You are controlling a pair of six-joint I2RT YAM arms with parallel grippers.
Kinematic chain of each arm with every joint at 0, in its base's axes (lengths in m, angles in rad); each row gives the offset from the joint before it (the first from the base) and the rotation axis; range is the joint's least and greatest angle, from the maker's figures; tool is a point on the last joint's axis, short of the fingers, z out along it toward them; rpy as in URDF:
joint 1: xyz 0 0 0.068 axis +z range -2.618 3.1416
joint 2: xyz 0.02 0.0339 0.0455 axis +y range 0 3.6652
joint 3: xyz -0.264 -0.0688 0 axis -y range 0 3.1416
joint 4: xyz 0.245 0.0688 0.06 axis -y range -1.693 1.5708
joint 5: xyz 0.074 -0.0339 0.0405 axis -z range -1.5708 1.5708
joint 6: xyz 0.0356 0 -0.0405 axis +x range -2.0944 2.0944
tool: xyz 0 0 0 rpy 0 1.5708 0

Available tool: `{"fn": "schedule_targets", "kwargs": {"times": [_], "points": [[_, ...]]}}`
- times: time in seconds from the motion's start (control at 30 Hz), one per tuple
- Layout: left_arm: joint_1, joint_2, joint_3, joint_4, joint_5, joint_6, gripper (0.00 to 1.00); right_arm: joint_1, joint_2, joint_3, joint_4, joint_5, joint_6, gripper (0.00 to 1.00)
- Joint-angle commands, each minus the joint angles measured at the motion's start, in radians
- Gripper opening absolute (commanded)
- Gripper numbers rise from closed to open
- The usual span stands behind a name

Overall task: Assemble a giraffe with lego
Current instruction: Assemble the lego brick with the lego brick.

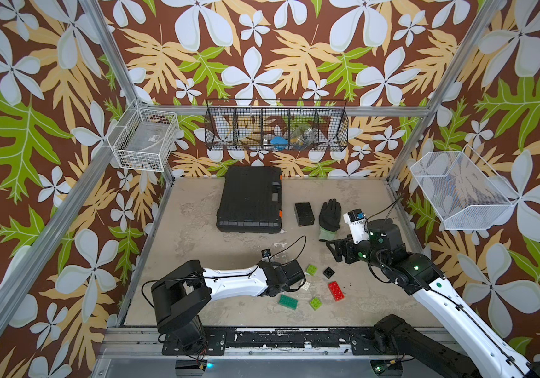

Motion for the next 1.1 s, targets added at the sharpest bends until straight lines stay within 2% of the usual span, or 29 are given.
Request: {"fn": "schedule_targets", "kwargs": {"times": [0.0, 0.2, 0.43, 0.5, 0.6, 0.77, 0.93, 1.07], "points": [[0.024, 0.01, -0.035, -0.138, 0.175, 0.037, 0.0, 0.0, 0.005, 0.016, -0.035, 0.014, 0.018, 0.93], [0.083, -0.095, -0.023, -0.164, 0.152, 0.121, 0.18, -0.001, 0.026, 0.045, -0.088, 0.056, 0.073, 0.98], [0.101, -0.2, 0.073, -0.265, 0.077, 0.236, 0.52, 0.006, 0.068, 0.049, -0.135, 0.026, 0.191, 1.0], [0.107, -0.228, 0.077, -0.278, 0.071, 0.266, 0.61, 0.03, 0.074, 0.042, -0.152, 0.024, 0.229, 1.0], [0.124, -0.282, 0.056, -0.28, 0.08, 0.311, 0.72, 0.133, 0.083, 0.024, -0.154, 0.065, 0.317, 1.0], [0.183, -0.368, -0.031, -0.235, 0.127, 0.372, 0.72, 0.299, 0.132, -0.021, -0.106, 0.124, 0.479, 1.0], [0.221, -0.428, -0.044, -0.23, 0.13, 0.445, 0.75, 0.463, 0.248, -0.068, -0.036, 0.149, 0.593, 1.0], [0.247, -0.462, -0.051, -0.23, 0.138, 0.502, 0.77, 0.49, 0.301, -0.129, 0.055, 0.122, 0.668, 0.99]]}}
